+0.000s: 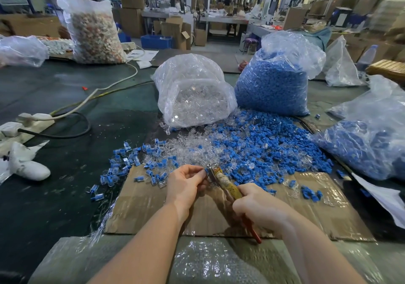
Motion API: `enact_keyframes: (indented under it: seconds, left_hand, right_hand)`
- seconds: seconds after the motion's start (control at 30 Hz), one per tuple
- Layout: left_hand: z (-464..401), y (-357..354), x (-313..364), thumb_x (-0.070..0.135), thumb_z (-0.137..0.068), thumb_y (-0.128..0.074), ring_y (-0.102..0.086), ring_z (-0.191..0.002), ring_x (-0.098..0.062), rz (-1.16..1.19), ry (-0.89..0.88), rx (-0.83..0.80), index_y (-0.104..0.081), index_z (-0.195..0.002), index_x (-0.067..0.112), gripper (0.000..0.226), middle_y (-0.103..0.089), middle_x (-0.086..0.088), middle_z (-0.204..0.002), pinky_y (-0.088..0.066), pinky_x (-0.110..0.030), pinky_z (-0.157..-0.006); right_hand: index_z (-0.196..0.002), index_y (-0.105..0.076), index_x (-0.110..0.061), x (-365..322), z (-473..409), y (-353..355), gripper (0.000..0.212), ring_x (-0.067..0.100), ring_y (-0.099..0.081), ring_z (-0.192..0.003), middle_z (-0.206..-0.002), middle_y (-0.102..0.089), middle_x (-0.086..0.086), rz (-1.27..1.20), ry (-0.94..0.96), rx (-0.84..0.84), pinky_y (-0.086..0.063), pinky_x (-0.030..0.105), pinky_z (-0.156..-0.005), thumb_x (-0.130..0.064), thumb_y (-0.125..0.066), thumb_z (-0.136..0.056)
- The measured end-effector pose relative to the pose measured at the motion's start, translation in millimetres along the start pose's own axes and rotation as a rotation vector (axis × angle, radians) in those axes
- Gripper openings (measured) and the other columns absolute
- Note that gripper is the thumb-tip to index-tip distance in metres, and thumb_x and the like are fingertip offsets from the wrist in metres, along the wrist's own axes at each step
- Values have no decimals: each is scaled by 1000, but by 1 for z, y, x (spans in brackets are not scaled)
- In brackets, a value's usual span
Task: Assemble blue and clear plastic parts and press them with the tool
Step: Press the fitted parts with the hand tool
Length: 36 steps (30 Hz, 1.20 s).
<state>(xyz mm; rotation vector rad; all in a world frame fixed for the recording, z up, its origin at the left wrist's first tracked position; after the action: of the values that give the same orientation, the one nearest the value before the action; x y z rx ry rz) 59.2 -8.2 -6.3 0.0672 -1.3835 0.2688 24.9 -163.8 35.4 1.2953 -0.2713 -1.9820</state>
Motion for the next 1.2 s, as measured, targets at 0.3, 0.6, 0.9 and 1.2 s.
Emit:
enact_keyframes:
  seconds: [0.3, 0.6, 0.9, 1.2]
  left_hand:
    - [-1, 0, 0, 1, -86, -61, -59, -49, -5, -27, -25, 6, -65, -86, 5, 6, -66, 0, -60, -51, -17, -50]
    - [-2, 0, -4, -1, -85, -61, -58, -46, -8, 22, 6, 14, -63, -86, 3, 5, -64, -3, -58, -50, -19, -46]
    - [-2, 1, -5, 1, -86, -60, -58, -50, -12, 34, 22, 7, -64, -87, 3, 5, -65, -7, -62, -51, -24, -49]
    - [0, 4, -4, 0, -86, -61, -61, -51, -9, -1, -14, 0, -65, -87, 3, 6, -67, -7, -65, -53, -21, -52]
  right_hand:
    - [-81, -42, -11, -4, -4, -4, 11, 15, -36, -59, -76, -44, 8, 153, 65, 9, -28, 26, -50, 0, -41, -81]
    - [-78, -40, -13, -4, -3, -3, 13, 16, -40, -63, -79, -45, 6, 221, 54, 24, -30, 25, -52, 0, -43, -83]
    - [-82, -40, -12, -3, -4, -7, 12, 18, -41, -71, -86, -46, 6, 251, 53, -24, -34, 29, -61, 0, -40, -85]
    - [-79, -41, -20, -2, -11, -10, 24, 8, -44, -76, -86, -47, -5, 314, 79, 92, -35, 20, -60, 1, -33, -88]
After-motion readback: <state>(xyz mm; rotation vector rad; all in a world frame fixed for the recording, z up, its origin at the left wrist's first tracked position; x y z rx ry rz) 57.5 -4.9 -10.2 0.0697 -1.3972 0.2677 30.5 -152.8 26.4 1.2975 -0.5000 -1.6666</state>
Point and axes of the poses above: each hand's wrist, its own z-axis away from the middle knuckle, its own y-axis out of the back of the hand, x = y × z, the point moved 4 cm from there along -z, towards the middle knuckle
